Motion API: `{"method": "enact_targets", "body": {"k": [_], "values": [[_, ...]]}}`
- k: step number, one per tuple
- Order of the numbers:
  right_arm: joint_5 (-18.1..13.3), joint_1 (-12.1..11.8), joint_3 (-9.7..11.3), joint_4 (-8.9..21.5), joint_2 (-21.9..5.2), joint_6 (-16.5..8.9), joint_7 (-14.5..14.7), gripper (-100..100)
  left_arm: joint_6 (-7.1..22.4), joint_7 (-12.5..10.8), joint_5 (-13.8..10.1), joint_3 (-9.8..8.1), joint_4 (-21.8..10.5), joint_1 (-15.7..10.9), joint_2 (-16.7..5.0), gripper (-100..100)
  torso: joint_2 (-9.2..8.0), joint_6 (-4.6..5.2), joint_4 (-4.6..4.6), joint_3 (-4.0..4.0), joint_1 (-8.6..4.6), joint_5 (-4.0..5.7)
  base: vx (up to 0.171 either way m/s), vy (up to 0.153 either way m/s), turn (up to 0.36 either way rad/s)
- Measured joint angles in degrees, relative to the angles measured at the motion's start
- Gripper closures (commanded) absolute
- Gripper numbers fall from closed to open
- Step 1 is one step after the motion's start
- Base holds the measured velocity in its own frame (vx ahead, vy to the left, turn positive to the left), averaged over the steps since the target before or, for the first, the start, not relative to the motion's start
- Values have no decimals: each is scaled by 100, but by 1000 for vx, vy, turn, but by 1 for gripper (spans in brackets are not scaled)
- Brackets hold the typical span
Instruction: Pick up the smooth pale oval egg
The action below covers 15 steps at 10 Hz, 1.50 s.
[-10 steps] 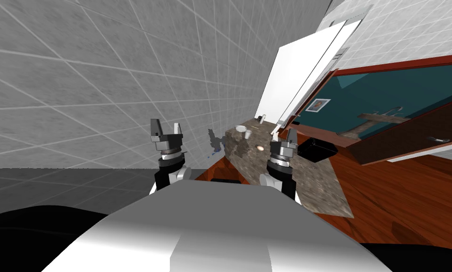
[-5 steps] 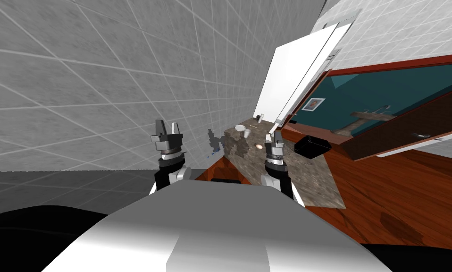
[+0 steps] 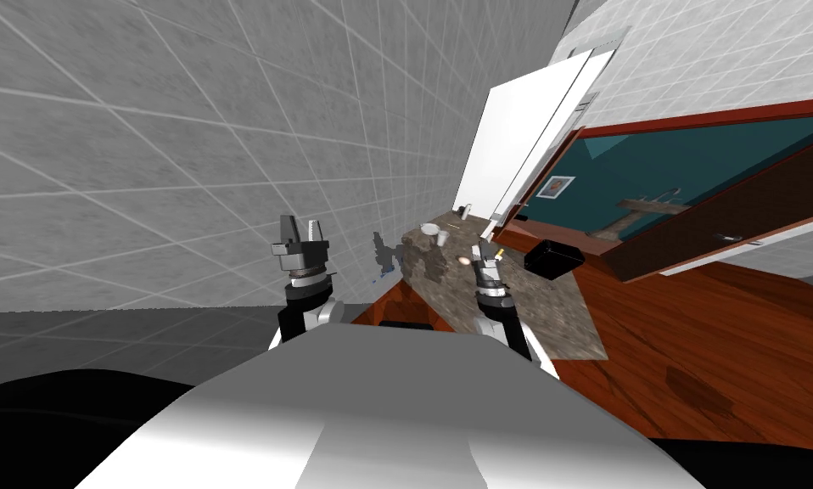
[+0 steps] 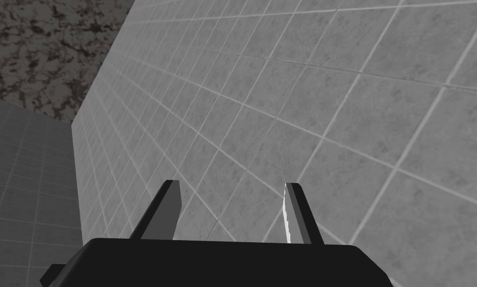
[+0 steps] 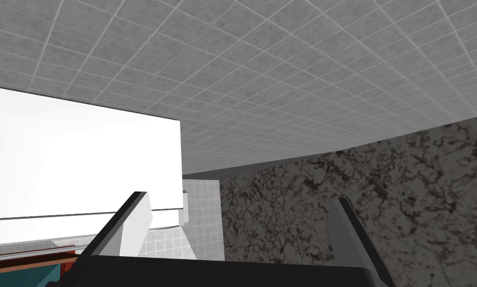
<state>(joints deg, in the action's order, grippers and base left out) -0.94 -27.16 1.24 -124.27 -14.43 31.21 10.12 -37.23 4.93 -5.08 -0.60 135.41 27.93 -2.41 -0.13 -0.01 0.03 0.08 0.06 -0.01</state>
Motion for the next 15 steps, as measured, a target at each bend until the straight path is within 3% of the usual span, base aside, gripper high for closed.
{"method": "enact_targets", "body": {"k": [10, 15], "values": [[-558, 333, 76, 1027, -1441, 29, 204, -100, 0, 0, 0, 0, 0, 0, 0, 0, -2, 0, 1, 1, 1, 0, -41, 20, -72], [-900, 559, 141, 1719, -2188, 84, 350, -100, 0, 0, 0, 0, 0, 0, 0, 0, 0, 0, 0, 0, 6, -1, -37, 26, -54]]}}
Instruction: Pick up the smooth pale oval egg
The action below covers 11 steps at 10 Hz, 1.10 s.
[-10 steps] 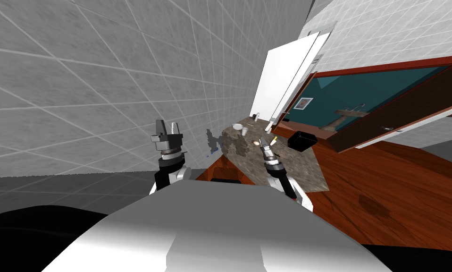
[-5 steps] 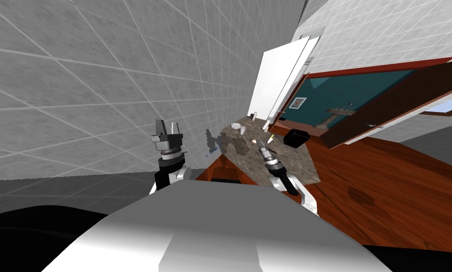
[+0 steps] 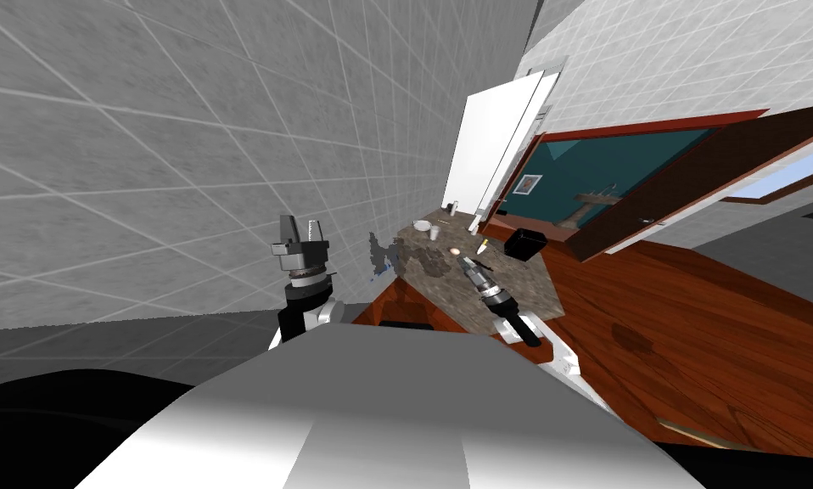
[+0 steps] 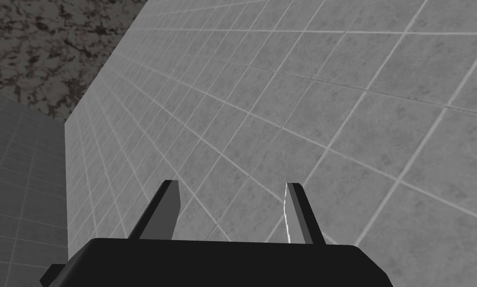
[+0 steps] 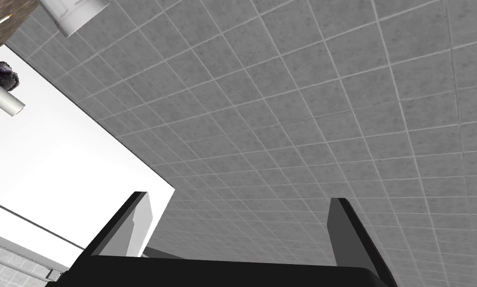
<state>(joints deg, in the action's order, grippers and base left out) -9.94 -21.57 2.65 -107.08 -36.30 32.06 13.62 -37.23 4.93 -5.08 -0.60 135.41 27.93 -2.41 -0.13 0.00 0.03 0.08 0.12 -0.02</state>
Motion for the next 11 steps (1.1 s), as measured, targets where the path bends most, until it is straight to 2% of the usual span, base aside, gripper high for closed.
{"method": "enact_targets", "body": {"k": [7, 8, 10, 11], "values": [[-468, 178, 71, 718, -980, -88, 219, -100, 0, 0, 0, 0, 0, 0, 0, 0, 8, -2, -1, -4, 0, 0, -21, 27, -22], [-556, 223, 73, 950, -1139, -34, 267, -100, 0, 0, 0, 0, 0, 0, 0, 0, 10, -1, -2, -6, 2, -1, -5, 31, 1], [-693, 130, 33, 1083, -1419, -45, 357, -100, 0, 0, 0, 0, 0, 0, 0, 0, 14, -2, -3, -8, 4, -1, -1, 36, 20], [-748, 168, 49, 1183, -1520, -64, 386, -100, 0, 0, 0, 0, 0, 0, 0, 0, 15, -2, -3, -8, 2, -1, 6, 38, 44]]}}
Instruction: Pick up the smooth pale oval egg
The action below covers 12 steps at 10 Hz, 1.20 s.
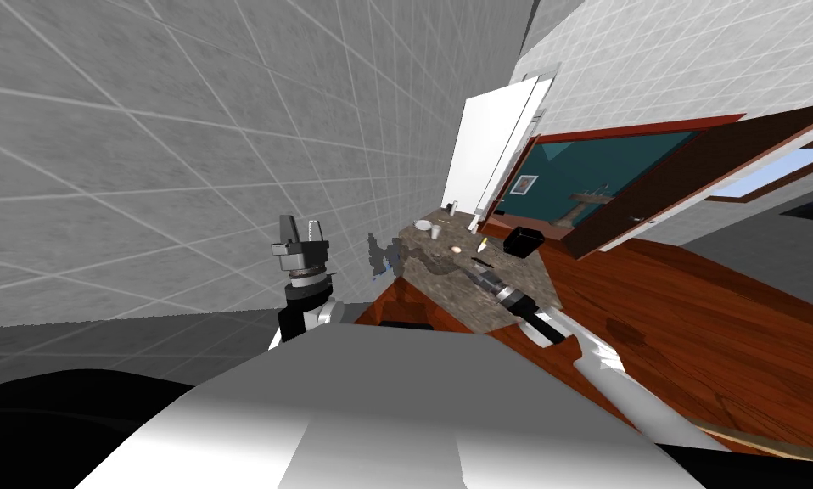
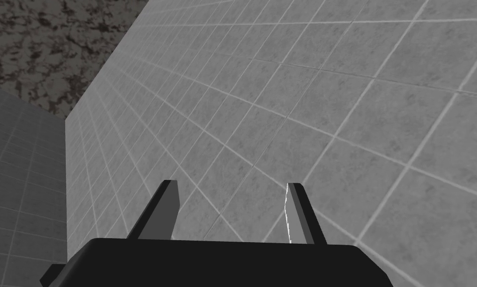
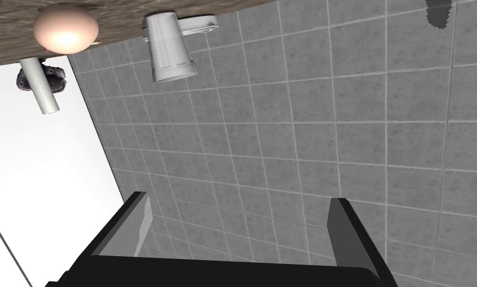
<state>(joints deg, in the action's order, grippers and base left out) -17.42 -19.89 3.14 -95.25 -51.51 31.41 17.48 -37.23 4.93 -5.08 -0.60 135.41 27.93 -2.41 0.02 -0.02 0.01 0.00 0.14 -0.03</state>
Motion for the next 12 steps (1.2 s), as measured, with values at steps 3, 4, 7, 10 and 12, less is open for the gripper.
{"method": "enact_targets", "body": {"k": [3, 4, 7, 10, 12], "values": [[-293, 118, 26, 604, -471, 30, 171, -100, 0, 0, 0, 0, 0, 0, 0, 0, 7, 1, -2, -4, 6, -2, 18, 54, 80], [-368, -42, -67, 675, -667, 32, 243, -100, 0, 0, 0, 0, 0, 0, 0, 0, 6, 0, -1, -3, 7, -2, 39, 67, 136], [-720, 48, 20, 1106, -1036, -139, 461, -100, 0, 0, 0, 0, 0, 0, 0, 0, 21, -4, -5, -12, 11, -2, 51, 63, 151], [-1118, -212, -98, 1589, -1627, -276, 728, -100, 0, 0, 0, 0, 0, 1, 0, 0, 40, -5, -9, -23, 28, -7, 90, 82, 202], [-1218, -249, -113, 1751, -1649, -330, 852, -100, 0, 0, 0, 0, 0, 1, 0, 0, 13, 2, -4, -8, 1, 0, 32, 17, 57]]}}
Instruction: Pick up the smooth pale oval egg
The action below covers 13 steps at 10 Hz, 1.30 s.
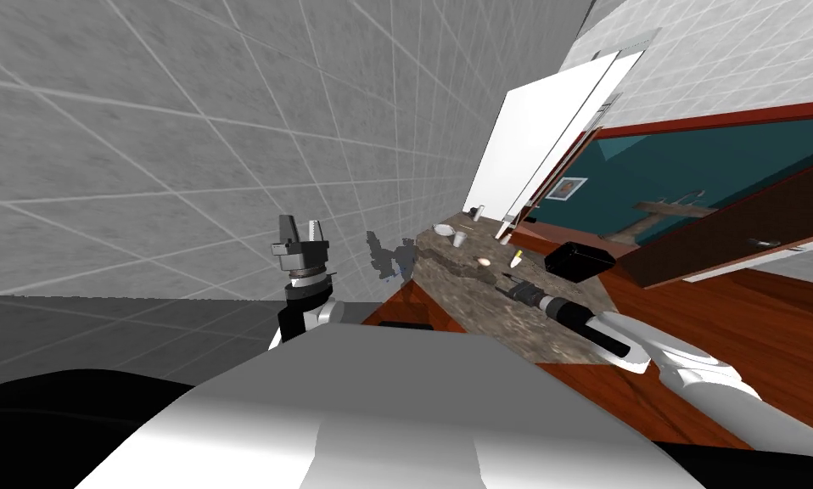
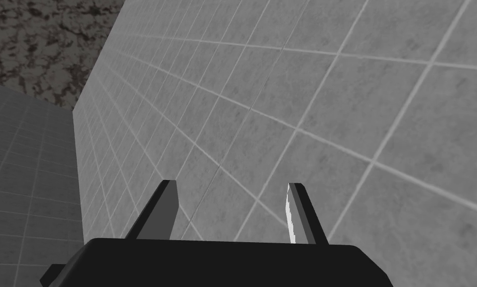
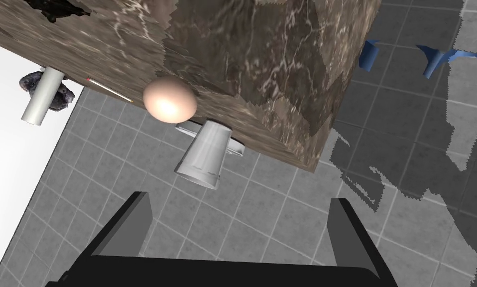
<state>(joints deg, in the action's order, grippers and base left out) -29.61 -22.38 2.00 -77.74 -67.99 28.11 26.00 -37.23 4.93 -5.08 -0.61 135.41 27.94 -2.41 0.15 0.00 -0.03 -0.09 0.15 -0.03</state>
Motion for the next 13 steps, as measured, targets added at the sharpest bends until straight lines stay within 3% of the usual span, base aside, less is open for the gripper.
{"method": "enact_targets", "body": {"k": [4, 7, 11, 13], "values": [[-385, -151, -26, 576, -227, -37, 357, -100, 0, 0, 0, 0, 0, 0, 0, 0, 19, -5, -4, -10, 6, -1, 94, 48, 224], [-741, -508, -127, 889, -567, -222, 624, -100, 0, 0, 0, 1, 0, 0, 0, 0, 32, -7, -7, -19, 19, -5, 112, 53, 219], [-1051, -451, -44, 1404, -614, -255, 896, -100, 0, 0, 0, 0, 0, 0, 0, 0, 8, -2, -1, -4, -1, 1, 73, 18, 154], [-1228, -706, -95, 1478, -737, -381, 1042, -100, 0, 0, 0, 0, 0, 1, 0, 0, 21, -2, -4, -12, 3, -1, 93, 10, 112]]}}
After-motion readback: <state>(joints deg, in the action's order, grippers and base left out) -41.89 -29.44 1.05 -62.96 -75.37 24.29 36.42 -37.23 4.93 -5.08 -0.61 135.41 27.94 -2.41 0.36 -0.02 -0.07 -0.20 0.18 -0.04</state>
